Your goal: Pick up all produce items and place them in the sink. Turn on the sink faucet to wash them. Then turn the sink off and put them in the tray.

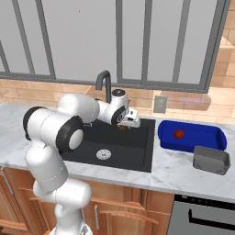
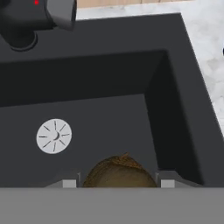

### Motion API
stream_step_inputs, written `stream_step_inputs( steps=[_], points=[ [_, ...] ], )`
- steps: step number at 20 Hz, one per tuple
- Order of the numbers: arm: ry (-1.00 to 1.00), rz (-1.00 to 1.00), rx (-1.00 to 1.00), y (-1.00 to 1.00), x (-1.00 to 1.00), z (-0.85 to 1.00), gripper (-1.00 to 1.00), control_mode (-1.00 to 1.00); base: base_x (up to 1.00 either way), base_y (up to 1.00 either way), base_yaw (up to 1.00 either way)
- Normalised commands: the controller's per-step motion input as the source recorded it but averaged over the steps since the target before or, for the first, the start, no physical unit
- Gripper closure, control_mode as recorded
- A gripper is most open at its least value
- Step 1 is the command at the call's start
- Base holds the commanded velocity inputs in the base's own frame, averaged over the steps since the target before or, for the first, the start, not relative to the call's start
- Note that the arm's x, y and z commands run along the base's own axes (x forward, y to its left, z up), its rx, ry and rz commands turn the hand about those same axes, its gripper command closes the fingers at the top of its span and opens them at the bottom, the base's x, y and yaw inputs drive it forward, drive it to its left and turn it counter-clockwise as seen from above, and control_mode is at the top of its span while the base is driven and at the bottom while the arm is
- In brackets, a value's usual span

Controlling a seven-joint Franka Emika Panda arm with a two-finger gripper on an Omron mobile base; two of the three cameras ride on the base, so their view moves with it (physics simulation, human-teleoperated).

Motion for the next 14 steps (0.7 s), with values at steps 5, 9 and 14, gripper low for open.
stream_step_inputs(
  steps=[5, 9, 14],
  points=[
    [0.00, 0.00, 0.01, -0.77, 0.27, 0.00, 1.00, -1.00, 0.00, 0.00, 0.00],
    [0.00, 0.00, 0.00, -0.75, 0.28, 0.00, 1.00, -1.00, 0.00, 0.00, 0.00],
    [0.00, 0.00, 0.00, -0.71, 0.17, 0.00, 1.00, -1.00, 0.00, 0.00, 0.00]
  ],
)
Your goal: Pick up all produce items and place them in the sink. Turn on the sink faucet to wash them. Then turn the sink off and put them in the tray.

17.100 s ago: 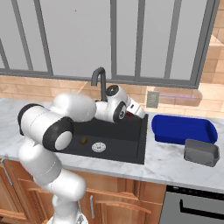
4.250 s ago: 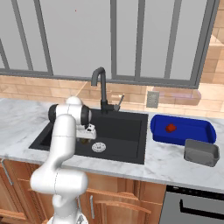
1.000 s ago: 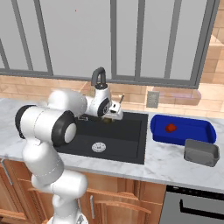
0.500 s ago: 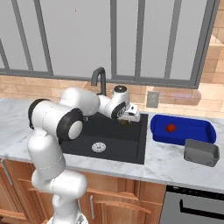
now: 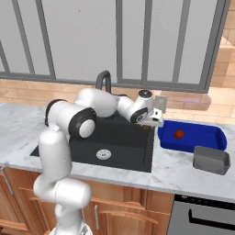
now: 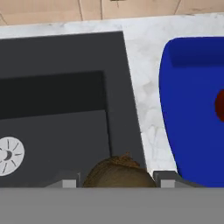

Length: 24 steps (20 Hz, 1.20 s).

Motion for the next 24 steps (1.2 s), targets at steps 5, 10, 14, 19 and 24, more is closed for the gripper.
stream_step_inputs(
  steps=[5, 10, 14, 19, 24],
  points=[
    [0.00, 0.00, 0.00, -0.68, 0.28, 0.00, 1.00, -1.00, 0.00, 0.00, 0.00],
    [0.00, 0.00, 0.00, -0.61, 0.33, -0.01, 1.00, -1.00, 0.00, 0.00, 0.00],
    [0.00, 0.00, 0.00, -0.46, 0.06, -0.05, 1.00, -1.00, 0.00, 0.00, 0.00],
    [0.00, 0.00, 0.00, -0.30, 0.00, -0.20, 1.00, -1.00, 0.00, 0.00, 0.00],
    [0.03, 0.00, 0.00, -0.07, 0.00, -0.26, 1.00, -1.00, 0.00, 0.00, 0.00]
  ],
)
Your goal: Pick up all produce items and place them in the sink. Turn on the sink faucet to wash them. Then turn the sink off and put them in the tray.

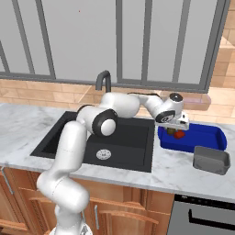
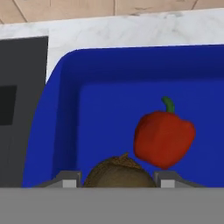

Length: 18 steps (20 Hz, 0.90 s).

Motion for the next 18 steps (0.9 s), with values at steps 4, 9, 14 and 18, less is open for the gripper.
stream_step_inputs(
  steps=[4, 9, 14, 18],
  points=[
    [0.02, 0.00, 0.00, 0.00, 0.00, -0.28, 1.00, -1.00, 0.00, 0.00, 0.00],
    [0.03, 0.00, 0.00, 0.00, 0.02, -0.19, 1.00, -1.00, 0.00, 0.00, 0.00],
    [0.03, 0.00, 0.00, 0.00, 0.08, -0.13, 1.00, -1.00, 0.00, 0.00, 0.00],
    [0.06, 0.00, 0.00, 0.00, 0.10, -0.11, -1.00, -1.00, 0.00, 0.00, 0.00]
  ],
)
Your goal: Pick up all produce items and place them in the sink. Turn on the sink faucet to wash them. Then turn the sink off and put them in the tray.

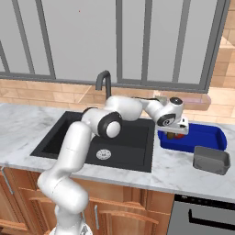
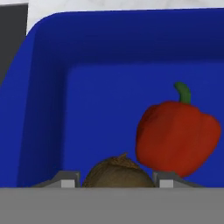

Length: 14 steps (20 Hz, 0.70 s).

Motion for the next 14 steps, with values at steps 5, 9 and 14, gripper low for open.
stream_step_inputs(
  steps=[5, 9, 14],
  points=[
    [0.03, 0.00, 0.00, -0.14, 0.02, 0.00, -1.00, -1.00, 0.00, 0.00, 0.00],
    [0.00, 0.00, 0.00, -0.24, 0.00, 0.00, -1.00, -1.00, 0.00, 0.00, 0.00],
    [0.00, 0.00, 0.02, -0.16, -0.01, 0.09, -1.00, -1.00, 0.00, 0.00, 0.00]
  ],
)
